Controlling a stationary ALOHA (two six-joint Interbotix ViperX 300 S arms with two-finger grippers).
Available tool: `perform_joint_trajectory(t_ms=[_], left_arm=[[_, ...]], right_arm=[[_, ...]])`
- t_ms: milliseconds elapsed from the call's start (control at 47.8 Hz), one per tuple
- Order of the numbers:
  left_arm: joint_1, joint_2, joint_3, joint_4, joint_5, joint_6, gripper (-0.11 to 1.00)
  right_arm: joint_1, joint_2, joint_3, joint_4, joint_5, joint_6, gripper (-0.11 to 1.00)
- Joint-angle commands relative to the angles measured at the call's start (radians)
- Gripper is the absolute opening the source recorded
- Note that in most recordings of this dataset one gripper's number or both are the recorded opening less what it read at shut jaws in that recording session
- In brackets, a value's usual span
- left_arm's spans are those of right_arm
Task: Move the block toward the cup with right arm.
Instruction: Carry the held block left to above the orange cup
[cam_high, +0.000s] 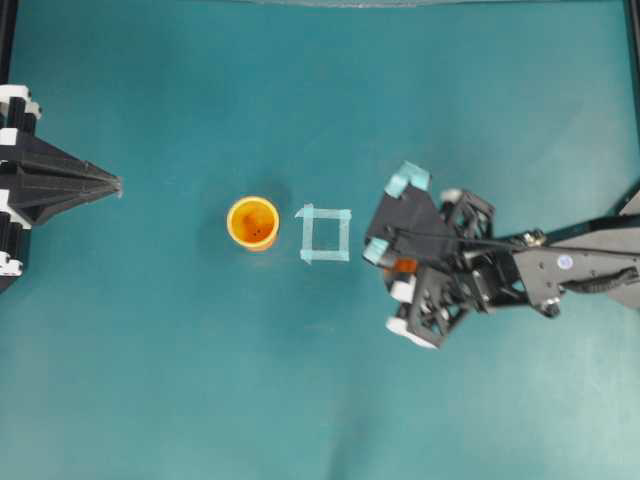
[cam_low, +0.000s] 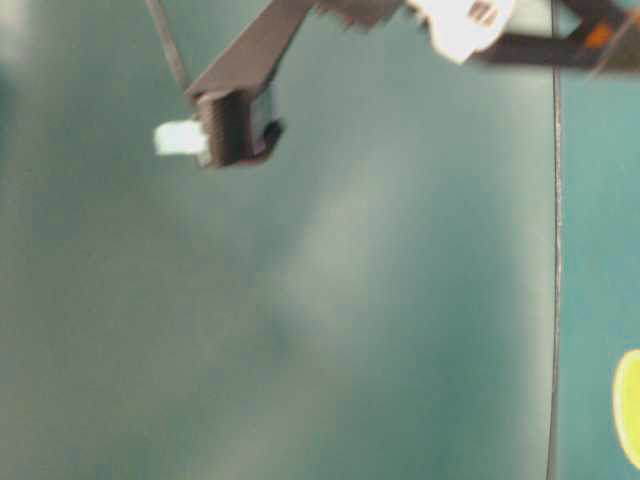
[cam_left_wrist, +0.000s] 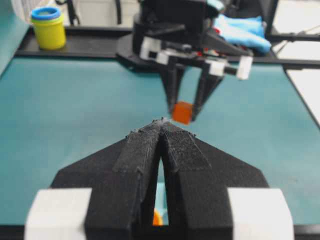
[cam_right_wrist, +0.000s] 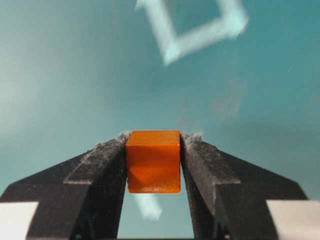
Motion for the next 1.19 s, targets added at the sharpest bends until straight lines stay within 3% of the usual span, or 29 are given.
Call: perform_joint_trajectory(t_ms=[0, 147, 398, 795, 1172], left_arm=[[0.002, 0.009, -0.028, 0.003, -0.005, -0.002, 0.00], [0.002, 0.009, -0.028, 0.003, -0.005, -0.002, 0.00], [0.002, 0.009, -0.028, 0.003, -0.005, -0.002, 0.00], [0.000, 0.009, -0.028, 0.002, -0.005, -0.002, 0.00], [0.002, 0.009, -0.028, 0.003, -0.005, -0.002, 0.00]], right_arm=[[-0.023, -0.025, -0.051, -0.057, -0.005, -0.003, 0.41], [-0.072, -0.009, -0.087, -0.114, -0.052, -0.003, 0.41], [-0.144, 0.034, -0.152, -0.152, -0.204, -0.005, 0.41], [-0.161, 0.137, -0.307, -0.284, -0.296, -0.005, 0.41], [-0.189, 0.215, -0.405, -0.296, -0.299, -0.003, 0.41]])
